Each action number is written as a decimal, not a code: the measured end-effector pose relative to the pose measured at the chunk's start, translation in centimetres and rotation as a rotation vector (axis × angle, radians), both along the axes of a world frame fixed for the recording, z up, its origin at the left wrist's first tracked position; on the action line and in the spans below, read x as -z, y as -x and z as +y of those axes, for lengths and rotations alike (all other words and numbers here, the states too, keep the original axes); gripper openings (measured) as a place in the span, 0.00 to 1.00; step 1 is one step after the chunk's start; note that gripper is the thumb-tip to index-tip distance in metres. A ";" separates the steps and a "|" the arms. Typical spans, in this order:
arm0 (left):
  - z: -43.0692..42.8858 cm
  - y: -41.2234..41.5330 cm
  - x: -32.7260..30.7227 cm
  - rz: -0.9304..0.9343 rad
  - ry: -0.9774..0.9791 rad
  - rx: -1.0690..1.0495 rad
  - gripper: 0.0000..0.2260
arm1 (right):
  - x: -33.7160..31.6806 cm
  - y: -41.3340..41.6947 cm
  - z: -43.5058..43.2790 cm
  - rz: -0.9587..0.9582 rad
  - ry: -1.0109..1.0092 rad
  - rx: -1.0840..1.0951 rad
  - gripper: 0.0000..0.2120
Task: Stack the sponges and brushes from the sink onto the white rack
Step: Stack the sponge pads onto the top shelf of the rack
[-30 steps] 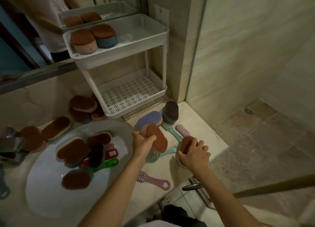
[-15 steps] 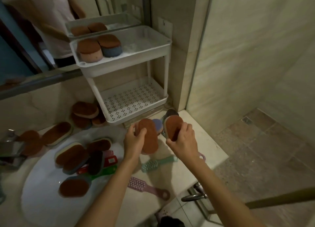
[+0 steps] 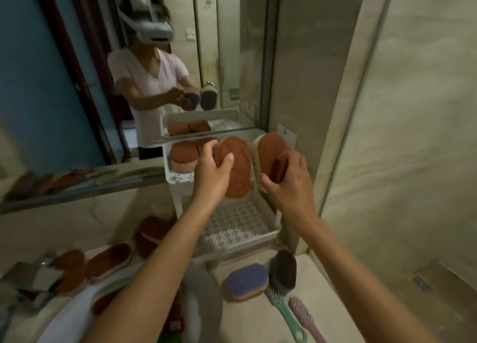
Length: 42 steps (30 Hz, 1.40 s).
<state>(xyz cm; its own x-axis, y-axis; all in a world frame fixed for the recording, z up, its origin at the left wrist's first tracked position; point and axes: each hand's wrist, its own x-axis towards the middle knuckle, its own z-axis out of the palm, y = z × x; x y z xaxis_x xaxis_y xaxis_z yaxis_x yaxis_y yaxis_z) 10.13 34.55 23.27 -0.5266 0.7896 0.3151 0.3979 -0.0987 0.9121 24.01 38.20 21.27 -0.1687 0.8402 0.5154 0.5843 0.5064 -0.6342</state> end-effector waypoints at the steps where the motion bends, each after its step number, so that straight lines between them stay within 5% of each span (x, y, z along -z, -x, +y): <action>1: 1.3 0.3 -0.7 0.001 0.010 -0.002 0.20 | -1.0 0.4 1.0 0.015 0.005 -0.001 0.23; 7: 8.0 1.5 -2.1 0.040 0.156 -0.027 0.21 | -3.1 2.2 7.2 0.017 0.026 -0.038 0.19; 11: 10.0 1.5 -0.5 0.057 0.301 0.004 0.20 | -2.8 3.0 9.6 -0.032 0.162 -0.061 0.25; 15: 10.7 1.2 0.6 0.481 0.494 -0.041 0.14 | -1.7 3.1 10.9 -0.140 0.219 -0.068 0.31; 22: 10.7 2.4 -0.2 1.005 0.475 0.106 0.18 | -1.3 3.6 11.8 -0.344 0.160 -0.039 0.25; 30: 10.7 4.0 -1.6 1.006 0.754 0.370 0.26 | -1.6 3.1 11.2 -0.488 0.126 -0.013 0.20; 42: 10.6 4.4 -0.2 1.130 0.688 0.208 0.27 | -1.0 2.7 12.0 -0.656 0.199 -0.142 0.18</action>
